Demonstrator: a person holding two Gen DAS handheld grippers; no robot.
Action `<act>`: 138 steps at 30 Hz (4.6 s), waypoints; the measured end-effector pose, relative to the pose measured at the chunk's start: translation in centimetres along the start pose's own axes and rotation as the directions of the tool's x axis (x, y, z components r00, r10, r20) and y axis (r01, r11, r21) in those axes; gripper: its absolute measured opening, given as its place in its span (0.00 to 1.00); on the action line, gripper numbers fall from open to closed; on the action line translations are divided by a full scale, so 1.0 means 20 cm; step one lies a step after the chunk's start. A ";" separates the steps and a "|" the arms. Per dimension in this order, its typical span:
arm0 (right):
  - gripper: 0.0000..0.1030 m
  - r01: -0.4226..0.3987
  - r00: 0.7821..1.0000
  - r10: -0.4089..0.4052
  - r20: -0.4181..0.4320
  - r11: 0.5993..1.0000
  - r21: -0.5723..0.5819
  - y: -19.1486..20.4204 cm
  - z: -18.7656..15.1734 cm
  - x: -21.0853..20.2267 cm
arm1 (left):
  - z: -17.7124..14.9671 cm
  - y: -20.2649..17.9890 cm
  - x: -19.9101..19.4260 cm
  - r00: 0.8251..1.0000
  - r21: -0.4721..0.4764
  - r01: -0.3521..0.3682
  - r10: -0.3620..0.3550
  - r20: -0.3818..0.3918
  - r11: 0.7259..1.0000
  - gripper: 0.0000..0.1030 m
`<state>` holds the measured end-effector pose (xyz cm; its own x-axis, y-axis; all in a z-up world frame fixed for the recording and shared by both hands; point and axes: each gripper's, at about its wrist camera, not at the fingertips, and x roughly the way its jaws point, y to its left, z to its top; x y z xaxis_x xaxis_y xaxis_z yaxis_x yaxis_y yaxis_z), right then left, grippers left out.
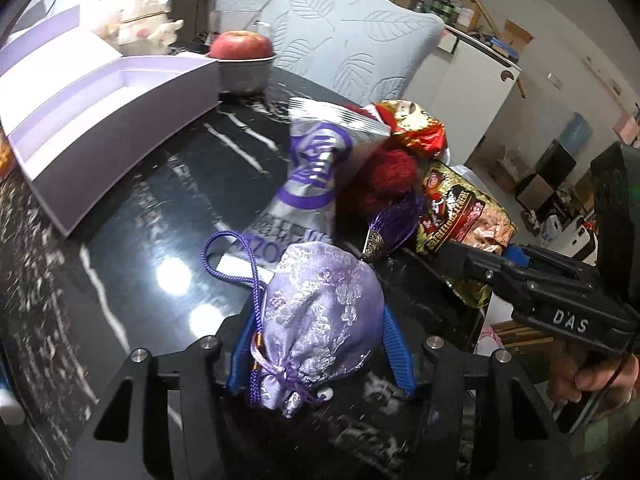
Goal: Organize soft objects
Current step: 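Grasp the lavender drawstring pouch with the left gripper while the right gripper grasps the patterned snack bag, then lift the pouch with the left gripper while the right gripper lifts the snack bag, then lower the pouch into the lavender box and open the left gripper while the right releases the snack bag there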
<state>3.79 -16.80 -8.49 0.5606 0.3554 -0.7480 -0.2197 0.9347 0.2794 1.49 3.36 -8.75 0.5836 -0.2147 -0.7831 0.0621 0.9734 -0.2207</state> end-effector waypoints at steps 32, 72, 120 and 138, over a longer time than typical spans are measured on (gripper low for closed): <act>0.48 -0.094 0.994 0.099 0.038 0.989 -0.116 0.16 -0.12 -0.12 | -0.11 0.08 -0.16 0.999 -0.080 -0.018 0.021 0.046 0.997 0.53; 0.24 -0.194 0.980 0.198 0.004 0.965 -0.174 0.26 -0.14 -0.14 | -0.15 0.04 -0.31 0.993 -0.049 -0.052 0.057 0.105 0.997 0.52; 0.24 -0.200 0.928 0.335 0.162 0.815 -0.544 0.91 0.86 -0.14 | 0.67 0.47 -0.85 0.830 -0.128 -0.252 0.282 0.481 0.959 0.52; 0.24 -0.186 0.955 0.284 0.085 0.799 -0.572 1.10 1.21 0.39 | 0.97 0.88 -0.56 0.778 -0.276 -0.397 0.481 0.404 0.875 0.52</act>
<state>22.71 6.66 6.38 0.5411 0.6052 -0.5839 -0.7365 0.6762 0.0182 11.65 24.49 7.41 0.8114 0.3330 -0.4804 -0.4007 0.9153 -0.0422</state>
